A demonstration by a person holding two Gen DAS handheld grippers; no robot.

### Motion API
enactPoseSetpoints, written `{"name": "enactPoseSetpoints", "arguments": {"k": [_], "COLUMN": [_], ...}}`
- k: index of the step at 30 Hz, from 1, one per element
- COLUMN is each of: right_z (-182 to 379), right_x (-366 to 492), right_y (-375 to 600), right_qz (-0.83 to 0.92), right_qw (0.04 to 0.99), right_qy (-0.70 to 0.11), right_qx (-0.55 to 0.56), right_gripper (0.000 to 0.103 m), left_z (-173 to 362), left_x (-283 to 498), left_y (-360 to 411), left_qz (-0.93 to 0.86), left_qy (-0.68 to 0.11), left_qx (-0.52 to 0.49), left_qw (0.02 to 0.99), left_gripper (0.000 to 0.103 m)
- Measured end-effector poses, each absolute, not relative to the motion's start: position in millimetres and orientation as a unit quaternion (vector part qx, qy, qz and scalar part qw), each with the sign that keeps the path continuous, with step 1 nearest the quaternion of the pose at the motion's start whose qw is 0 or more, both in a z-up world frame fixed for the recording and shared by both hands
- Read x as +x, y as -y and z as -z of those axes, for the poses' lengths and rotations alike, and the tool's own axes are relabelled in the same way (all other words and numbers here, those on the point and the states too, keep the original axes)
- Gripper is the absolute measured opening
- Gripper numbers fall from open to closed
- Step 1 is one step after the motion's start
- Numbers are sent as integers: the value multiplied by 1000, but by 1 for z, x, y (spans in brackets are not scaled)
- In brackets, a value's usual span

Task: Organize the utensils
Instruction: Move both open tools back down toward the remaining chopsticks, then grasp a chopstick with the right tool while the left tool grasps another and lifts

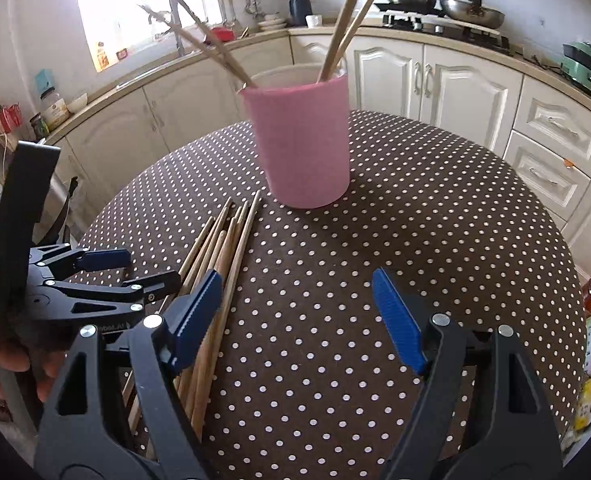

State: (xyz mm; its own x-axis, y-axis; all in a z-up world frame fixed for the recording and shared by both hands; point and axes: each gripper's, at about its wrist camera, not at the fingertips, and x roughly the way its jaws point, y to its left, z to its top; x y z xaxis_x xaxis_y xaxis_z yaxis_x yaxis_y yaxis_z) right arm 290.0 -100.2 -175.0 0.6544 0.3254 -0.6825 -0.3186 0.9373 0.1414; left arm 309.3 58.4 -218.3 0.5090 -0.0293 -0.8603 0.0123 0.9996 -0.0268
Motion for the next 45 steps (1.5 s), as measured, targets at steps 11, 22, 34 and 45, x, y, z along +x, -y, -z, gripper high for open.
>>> {"name": "enactPoseSetpoints", "arguments": {"k": [11,22,34,45], "right_z": [186,192,196,199], "right_x": [334,365,380,391], "right_y": [74,38,-2,9], "right_qz": [-187,-197,-207,-224], "right_qw": [876,858,838,809], "right_qy": [-444,-473,-498,-538], "right_qx": [-9,-46,-78,-76], "right_gripper": [71,35,26,12], "left_z": [223,218,224,223], "left_x": [309,309,332,340], "left_y": [-52,-76,-75,-79], "left_qz": [17,26,51,58], "left_qy": [-490,-471,-465,-476], "left_qx": [27,17,10,-17], "left_qw": [871,882,884,878], "left_gripper": [68,29,6,6]}}
